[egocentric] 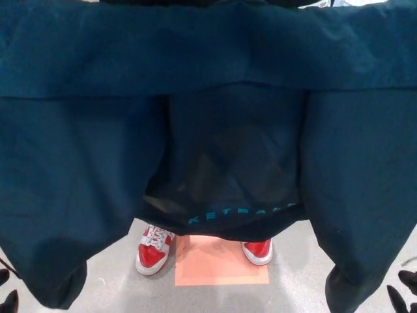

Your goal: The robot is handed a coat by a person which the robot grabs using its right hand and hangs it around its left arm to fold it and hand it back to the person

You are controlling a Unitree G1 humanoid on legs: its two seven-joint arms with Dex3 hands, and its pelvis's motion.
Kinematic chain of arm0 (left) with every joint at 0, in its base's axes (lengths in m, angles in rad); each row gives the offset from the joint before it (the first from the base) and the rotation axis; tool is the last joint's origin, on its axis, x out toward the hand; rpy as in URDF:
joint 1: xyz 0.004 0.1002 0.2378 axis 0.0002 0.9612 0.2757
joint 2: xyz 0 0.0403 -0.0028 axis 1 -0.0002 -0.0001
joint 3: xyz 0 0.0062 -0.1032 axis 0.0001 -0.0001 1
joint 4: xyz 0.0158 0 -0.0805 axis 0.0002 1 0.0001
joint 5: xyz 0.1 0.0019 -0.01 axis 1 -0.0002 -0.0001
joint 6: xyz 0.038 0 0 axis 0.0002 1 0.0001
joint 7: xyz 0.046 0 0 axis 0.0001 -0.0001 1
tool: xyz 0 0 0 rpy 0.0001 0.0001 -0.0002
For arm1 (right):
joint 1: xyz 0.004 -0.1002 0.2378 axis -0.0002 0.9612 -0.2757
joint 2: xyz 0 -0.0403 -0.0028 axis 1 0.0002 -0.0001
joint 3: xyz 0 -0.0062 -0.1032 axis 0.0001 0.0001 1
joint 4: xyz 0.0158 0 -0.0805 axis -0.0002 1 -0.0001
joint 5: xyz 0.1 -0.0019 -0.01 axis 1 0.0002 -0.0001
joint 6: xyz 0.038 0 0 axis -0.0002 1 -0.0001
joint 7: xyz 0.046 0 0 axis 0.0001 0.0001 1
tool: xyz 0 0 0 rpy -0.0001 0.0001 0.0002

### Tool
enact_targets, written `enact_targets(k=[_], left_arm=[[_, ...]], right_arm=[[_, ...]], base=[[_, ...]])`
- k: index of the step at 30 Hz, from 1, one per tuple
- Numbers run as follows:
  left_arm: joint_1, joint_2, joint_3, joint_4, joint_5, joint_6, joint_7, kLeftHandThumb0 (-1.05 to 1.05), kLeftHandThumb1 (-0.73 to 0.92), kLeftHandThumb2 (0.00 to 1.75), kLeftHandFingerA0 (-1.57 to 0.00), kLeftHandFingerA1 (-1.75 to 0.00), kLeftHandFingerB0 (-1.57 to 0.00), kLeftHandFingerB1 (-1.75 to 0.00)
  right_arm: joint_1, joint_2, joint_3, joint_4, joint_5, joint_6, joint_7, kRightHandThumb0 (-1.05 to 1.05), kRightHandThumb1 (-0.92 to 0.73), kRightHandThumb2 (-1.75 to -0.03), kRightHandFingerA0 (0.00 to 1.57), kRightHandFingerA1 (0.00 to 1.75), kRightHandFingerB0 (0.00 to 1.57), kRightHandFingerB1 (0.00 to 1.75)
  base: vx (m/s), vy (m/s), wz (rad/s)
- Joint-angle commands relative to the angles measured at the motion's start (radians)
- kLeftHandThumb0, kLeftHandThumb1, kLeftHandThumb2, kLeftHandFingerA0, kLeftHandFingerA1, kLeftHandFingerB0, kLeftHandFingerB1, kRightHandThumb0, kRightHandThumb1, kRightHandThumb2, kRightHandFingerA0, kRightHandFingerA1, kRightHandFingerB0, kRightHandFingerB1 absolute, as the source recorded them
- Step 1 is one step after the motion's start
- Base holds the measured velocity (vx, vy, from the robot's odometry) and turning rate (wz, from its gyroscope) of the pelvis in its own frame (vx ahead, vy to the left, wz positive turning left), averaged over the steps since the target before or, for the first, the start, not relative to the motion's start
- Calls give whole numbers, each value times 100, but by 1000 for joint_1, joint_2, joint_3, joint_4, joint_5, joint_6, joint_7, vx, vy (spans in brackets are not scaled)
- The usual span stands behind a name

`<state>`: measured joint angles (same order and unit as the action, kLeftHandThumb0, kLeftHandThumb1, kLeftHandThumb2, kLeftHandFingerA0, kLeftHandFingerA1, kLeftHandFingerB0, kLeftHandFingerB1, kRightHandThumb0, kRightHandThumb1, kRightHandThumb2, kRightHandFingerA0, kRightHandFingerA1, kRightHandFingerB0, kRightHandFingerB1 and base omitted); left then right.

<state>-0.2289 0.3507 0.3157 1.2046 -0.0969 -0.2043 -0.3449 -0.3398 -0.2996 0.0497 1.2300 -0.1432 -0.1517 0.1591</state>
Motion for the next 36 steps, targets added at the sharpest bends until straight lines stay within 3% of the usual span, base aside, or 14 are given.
enact_targets(k=[1, 14, 15, 17, 18, 23, 24, 28, 30, 31, 33, 34, 35, 36], left_arm=[[3, 16, 25, 29, -38, -54, -69, -34, 60, 110, 0, -48, 0, -48], [5, -17, 35, -5, -46, -86, -85, -30, 58, 109, -7, -50, -8, -50], [5, -19, 36, -8, -47, -86, -83, -59, 80, 66, -24, -36, -23, -35], [1, -19, 37, -10, -48, -85, -81, -59, 80, 66, -24, -36, -23, -35], [2, -18, 33, -13, -43, -85, -81, -31, 56, 108, -7, -50, -8, -50], [-3, -16, 35, -12, -43, -92, -81, -31, 57, 109, -7, -51, -8, -50], [-3, -17, 37, -11, -47, -88, -91, -58, 86, 67, -17, -33, -18, -34], [0, -22, 36, -14, -46, -83, -85, -59, 84, 65, -20, -34, -19, -33], [3, -19, 37, -11, -46, -84, -82, -60, 83, 65, -21, -35, -20, -34], [2, -19, 39, -10, -47, -84, -82, -31, 56, 108, -8, -51, -9, -50], [2, -20, 38, -14, -47, -85, -80, -31, 57, 109, -7, -50, -8, -50], [2, -22, 41, -14, -51, -79, -84, -58, 84, 65, -21, -35, -17, -33], [3, -25, 44, -14, -55, -75, -87, -31, 57, 109, -7, -50, -7, -50], [6, -29, 43, -14, -54, -76, -84, -31, 57, 109, -7, -50, -7, -50]], right_arm=[[7, -17, -14, 10, 7, -86, 40, -88, -75, -104, 8, 25, 7, 11], [416, -38, -23, -786, 68, -280, 92, -86, -72, -106, 7, 28, 6, 15], [506, -57, -31, -959, 144, -255, 156, -91, -76, -107, 5, 20, 4, 9], [543, -64, -36, -1043, 175, -231, 184, -91, -76, -107, 5, 20, 4, 9], [628, -128, -47, -1222, 251, -212, 259, -91, -78, -109, 6, 26, 4, 9], [780, -280, -138, -1617, 488, -205, 403, -85, -76, -108, 6, 32, 5, 17], [801, -298, -164, -1671, 542, -205, 420, -86, -75, -108, 6, 32, 5, 16], [852, -331, -258, -1827, 646, -173, 421, -90, -74, -111, 7, 33, 6, 16], [777, -339, -256, -1849, 888, -164, 527, -92, -72, -110, 7, 29, 7, 16], [770, -348, -272, -1873, 917, -138, 521, -94, -69, -110, 8, 27, 8, 15], [759, -367, -312, -1919, 958, -110, 499, -95, -68, -111, 9, 26, 8, 17], [726, -382, -341, -1938, 991, -107, 491, -94, -65, -107, 9, 25, 10, 18], [683, -399, -373, -1956, 1037, -100, 481, -93, -62, -105, 9, 28, 11, 24], [667, -406, -389, -1967, 1062, -91, 471, -93, -62, -105, 9, 28, 11, 24]], base=[[0, 0, 0], [3, 0, 1], [0, 0, 0], [0, 0, 0], [0, 0, 0], [0, 0, 0], [0, 0, 0], [0, 0, 0], [0, 0, 0], [0, 0, 0], [0, 0, 0], [0, 0, 0], [0, 0, 0], [0, 0, 0]])
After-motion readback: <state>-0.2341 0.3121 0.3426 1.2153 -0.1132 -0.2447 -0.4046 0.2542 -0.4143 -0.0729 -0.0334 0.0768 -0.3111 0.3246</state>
